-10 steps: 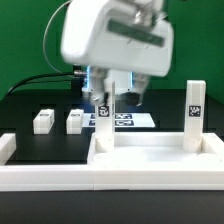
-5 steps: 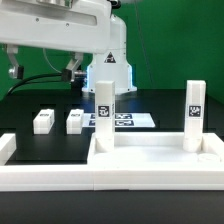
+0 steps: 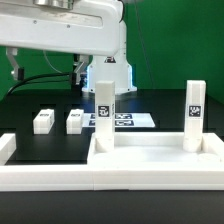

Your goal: Assemble desk

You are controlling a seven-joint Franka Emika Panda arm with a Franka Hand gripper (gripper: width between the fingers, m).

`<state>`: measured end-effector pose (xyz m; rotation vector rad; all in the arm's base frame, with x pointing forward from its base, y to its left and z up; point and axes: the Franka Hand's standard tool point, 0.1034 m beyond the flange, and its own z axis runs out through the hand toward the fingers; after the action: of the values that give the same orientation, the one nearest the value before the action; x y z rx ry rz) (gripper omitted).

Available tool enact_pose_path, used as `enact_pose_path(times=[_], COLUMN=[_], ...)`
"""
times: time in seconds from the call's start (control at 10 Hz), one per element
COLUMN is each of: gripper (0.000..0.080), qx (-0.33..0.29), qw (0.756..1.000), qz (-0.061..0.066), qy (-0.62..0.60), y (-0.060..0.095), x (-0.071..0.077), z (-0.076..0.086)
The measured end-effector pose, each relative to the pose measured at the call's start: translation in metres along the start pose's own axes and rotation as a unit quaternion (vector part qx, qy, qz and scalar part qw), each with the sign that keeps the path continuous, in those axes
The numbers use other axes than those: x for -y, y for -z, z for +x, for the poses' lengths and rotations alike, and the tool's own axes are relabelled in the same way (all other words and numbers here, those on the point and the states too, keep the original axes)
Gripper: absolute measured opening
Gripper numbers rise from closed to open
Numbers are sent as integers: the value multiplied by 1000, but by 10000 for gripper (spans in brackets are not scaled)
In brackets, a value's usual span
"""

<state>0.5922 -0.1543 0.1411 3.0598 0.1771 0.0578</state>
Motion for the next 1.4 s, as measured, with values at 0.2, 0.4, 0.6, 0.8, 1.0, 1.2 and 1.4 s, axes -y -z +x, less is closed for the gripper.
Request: enact_pose_path(times=[0.2,0.4,0.6,0.8,1.0,1.2,1.4], gripper=[649,649,649,649,649,649,649], qx=[6,20,25,30,73,98,93], qw=[995,972,958,943,923,919,920], qz=[32,92,91,90,157,172,164], qy=[-92,-216,-271,-318,-343,-342,-344], y=[-7,-13,-14,-14,-21,-34,-35], x=[-17,-24,-21,-21,-12,-3,9], z=[-33,-58,-56,-56,-80,-102,-97])
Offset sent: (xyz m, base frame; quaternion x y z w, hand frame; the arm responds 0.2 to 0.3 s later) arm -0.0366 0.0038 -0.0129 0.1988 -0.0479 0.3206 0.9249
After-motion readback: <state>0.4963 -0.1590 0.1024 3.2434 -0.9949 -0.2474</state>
